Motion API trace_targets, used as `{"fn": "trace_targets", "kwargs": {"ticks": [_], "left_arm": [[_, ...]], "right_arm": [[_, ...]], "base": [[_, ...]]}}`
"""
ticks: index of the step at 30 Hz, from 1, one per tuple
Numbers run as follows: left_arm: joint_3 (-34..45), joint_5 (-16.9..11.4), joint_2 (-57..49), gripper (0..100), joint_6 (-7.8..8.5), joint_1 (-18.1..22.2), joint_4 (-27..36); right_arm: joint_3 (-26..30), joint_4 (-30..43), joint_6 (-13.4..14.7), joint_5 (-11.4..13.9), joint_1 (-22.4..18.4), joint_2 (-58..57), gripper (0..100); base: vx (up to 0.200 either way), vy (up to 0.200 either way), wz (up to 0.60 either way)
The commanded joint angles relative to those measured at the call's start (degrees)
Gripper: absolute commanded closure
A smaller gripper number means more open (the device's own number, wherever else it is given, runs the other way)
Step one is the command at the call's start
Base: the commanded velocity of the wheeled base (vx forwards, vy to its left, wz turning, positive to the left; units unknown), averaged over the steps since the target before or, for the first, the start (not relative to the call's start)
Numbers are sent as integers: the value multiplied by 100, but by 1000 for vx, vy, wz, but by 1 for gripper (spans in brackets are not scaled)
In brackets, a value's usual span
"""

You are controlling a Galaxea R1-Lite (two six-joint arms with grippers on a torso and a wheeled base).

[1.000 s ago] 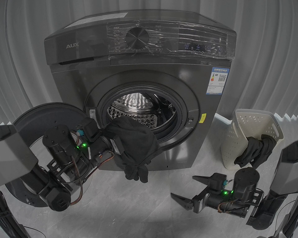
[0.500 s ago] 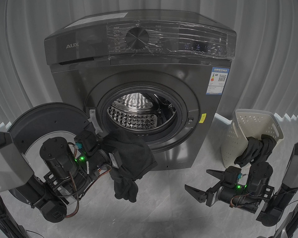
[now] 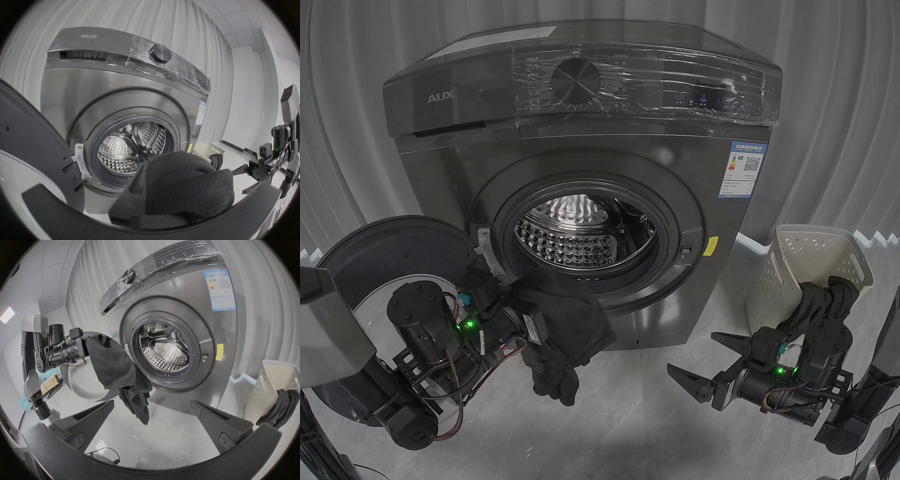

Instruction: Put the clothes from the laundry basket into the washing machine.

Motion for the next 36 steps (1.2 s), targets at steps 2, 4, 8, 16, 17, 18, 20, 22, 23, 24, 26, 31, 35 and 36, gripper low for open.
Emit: {"fn": "trace_targets", "kwargs": {"ticks": [2, 4, 8, 16, 17, 18, 20, 22, 23, 24, 26, 31, 35, 36], "left_arm": [[-3, 12, 149, 100, 24, -6, -14], [-3, 3, 149, 100, 16, -6, -5], [-21, -6, 176, 100, -28, -6, -5], [-12, 12, 334, 100, 33, -6, -14], [-3, 12, 325, 100, 24, -6, -14], [6, 12, 325, 100, 24, -6, -14], [15, -6, 325, 100, 24, -15, -14], [15, 3, 334, 100, 24, -32, -14], [15, 3, 334, 100, 24, -32, -14], [15, 3, 334, 100, 24, -50, -14], [15, 12, 334, 100, 24, -85, -14], [32, 12, 334, 100, -20, -235, -23], [120, 12, 352, 100, -55, -393, -23], [111, 21, 360, 100, -46, -410, -23]], "right_arm": [[8, 1, 14, 88, -42, 52, 0], [140, -17, 14, 105, -42, 61, 0], [202, -52, -3, 97, -33, 17, 0], [202, -17, 23, 97, 37, 70, 0], [202, -17, 23, 97, 37, 79, 0], [202, -17, 23, 97, 37, 79, 0], [202, -26, 23, 97, 37, 79, 0], [202, -35, 23, 97, 37, 79, 0], [202, -35, 23, 97, 37, 79, 0], [202, -26, 23, 97, 46, 79, 0], [202, -35, 23, 97, 46, 70, 0], [202, -35, 23, 97, 54, 70, 0], [202, -43, 32, 97, 134, 17, 0], [210, -43, 41, 97, 142, 17, 0]], "base": [[0, 0, 0], [0, 0, 0], [200, 0, 0], [125, 0, 0], [0, 0, 0], [0, 0, 0], [100, 0, 0], [200, 0, 0], [200, 0, 0], [200, 0, 0], [100, 0, 0], [0, 0, 0], [0, 0, 0], [0, 0, 0]]}}
